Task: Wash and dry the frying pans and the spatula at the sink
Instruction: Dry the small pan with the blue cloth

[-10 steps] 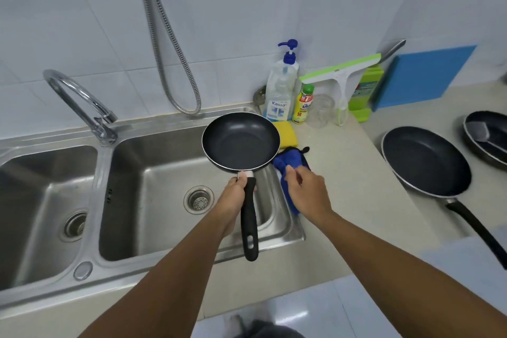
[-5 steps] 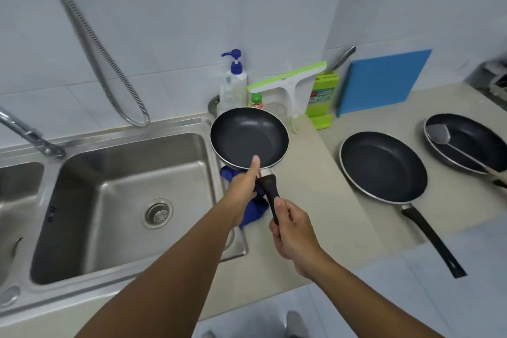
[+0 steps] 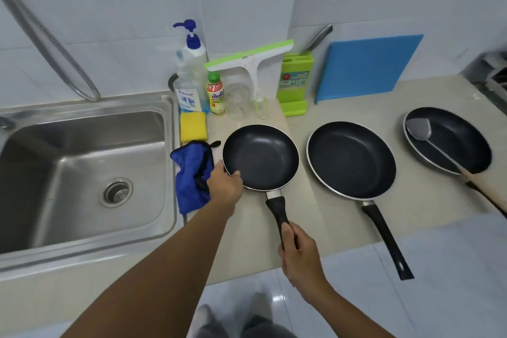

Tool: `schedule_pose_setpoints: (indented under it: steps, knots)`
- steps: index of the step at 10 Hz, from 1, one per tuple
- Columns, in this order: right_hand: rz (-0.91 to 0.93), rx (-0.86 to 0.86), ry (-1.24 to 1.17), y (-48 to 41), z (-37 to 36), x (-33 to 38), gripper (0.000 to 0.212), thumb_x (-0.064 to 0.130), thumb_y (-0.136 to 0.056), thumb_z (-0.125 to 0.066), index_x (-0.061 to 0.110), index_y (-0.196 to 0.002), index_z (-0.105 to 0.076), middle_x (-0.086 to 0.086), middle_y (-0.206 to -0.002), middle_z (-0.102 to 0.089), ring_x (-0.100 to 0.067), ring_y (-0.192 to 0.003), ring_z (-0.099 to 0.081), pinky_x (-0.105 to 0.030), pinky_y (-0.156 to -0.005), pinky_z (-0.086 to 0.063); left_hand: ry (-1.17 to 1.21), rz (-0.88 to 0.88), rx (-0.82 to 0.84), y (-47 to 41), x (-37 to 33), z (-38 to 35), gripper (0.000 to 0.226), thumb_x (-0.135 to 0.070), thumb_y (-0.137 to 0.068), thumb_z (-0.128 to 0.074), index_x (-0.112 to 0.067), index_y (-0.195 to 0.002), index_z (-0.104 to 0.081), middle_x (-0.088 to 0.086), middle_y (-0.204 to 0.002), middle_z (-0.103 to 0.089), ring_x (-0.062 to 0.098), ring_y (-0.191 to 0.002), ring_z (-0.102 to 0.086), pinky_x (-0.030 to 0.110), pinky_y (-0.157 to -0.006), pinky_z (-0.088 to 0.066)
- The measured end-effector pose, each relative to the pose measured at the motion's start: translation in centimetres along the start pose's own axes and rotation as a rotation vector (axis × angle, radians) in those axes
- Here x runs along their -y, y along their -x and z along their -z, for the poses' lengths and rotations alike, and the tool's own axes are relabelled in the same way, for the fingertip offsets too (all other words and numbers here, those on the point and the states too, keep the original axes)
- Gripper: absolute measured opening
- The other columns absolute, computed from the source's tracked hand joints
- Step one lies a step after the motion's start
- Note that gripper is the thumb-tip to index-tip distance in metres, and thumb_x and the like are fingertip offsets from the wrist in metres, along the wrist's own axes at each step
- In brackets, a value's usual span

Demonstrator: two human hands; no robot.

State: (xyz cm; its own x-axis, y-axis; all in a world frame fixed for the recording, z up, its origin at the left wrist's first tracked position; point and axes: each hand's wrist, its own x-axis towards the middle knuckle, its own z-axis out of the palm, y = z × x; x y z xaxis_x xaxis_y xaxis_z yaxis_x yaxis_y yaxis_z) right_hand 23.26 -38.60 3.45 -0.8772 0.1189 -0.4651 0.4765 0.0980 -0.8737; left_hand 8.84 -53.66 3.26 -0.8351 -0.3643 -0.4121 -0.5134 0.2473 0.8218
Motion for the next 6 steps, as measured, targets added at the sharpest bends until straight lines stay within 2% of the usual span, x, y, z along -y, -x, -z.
schedule_pose_setpoints:
  steps: [1, 2, 4, 5, 6]
  knots:
    - [0.007, -0.014, 0.007, -0.5, -0.1, -1.4, 0.037, 0.032, -0.106, -0.045, 0.006, -0.082, -0.053, -0.007, -0.061, -0.036, -0.015, -0.05, -0.031, -0.025, -0.044, -0.028, -0.051, 0.006, -0.011, 0.0, 1.2, -0.3, 0.034, -0.01, -0.101, -0.06, -0.011, -0.134, -0.061, 0.011, -0.127, -0.067, 0.032, -0.117, -0.062, 0.034, -0.092, -0.049]
    - [0.03, -0.03, 0.043, -0.7, -0.6, -2.3, 0.036, 0.032, -0.106, -0.045, 0.005, -0.085, -0.055, -0.006, -0.06, -0.037, -0.019, -0.052, -0.033, -0.029, -0.047, -0.031, -0.086, 0.004, -0.005, -0.1, 1.7, -0.3, 0.034, -0.013, -0.103, -0.057, -0.013, -0.137, -0.058, 0.014, -0.128, -0.066, 0.034, -0.117, -0.061, 0.041, -0.097, -0.05]
    - [0.0, -0.04, 0.044, -0.7, -1.2, -3.1, 0.032, 0.034, -0.106, -0.044, 0.012, -0.087, -0.058, -0.003, -0.058, -0.042, -0.016, -0.049, -0.036, -0.026, -0.045, -0.033, -0.099, 0.042, 0.071, -0.7, 2.2, 0.0, 0.052, -0.016, -0.109, -0.047, -0.016, -0.159, -0.035, 0.013, -0.146, -0.054, 0.034, -0.132, -0.053, 0.042, -0.107, -0.045]
    - [0.014, -0.028, 0.087, -0.4, -1.3, -2.9, 0.031, 0.034, -0.107, -0.041, 0.016, -0.09, -0.06, -0.003, -0.055, -0.048, -0.017, -0.046, -0.044, -0.029, -0.044, -0.043, -0.11, 0.035, 0.103, -0.8, 2.3, 0.4, 0.051, -0.014, -0.111, -0.041, -0.015, -0.16, -0.031, 0.012, -0.145, -0.051, 0.031, -0.13, -0.053, 0.038, -0.101, -0.045]
    - [0.056, -0.142, 0.165, -0.4, -1.3, -2.3, 0.022, 0.036, -0.105, -0.044, 0.024, -0.105, -0.063, 0.011, -0.084, -0.065, -0.009, -0.077, -0.062, -0.019, -0.066, -0.051, -0.156, -0.009, 0.115, -0.4, 1.8, 1.0, 0.029, -0.011, -0.109, -0.04, -0.005, -0.137, -0.046, 0.012, -0.112, -0.053, 0.016, -0.088, -0.054, 0.029, -0.077, -0.044]
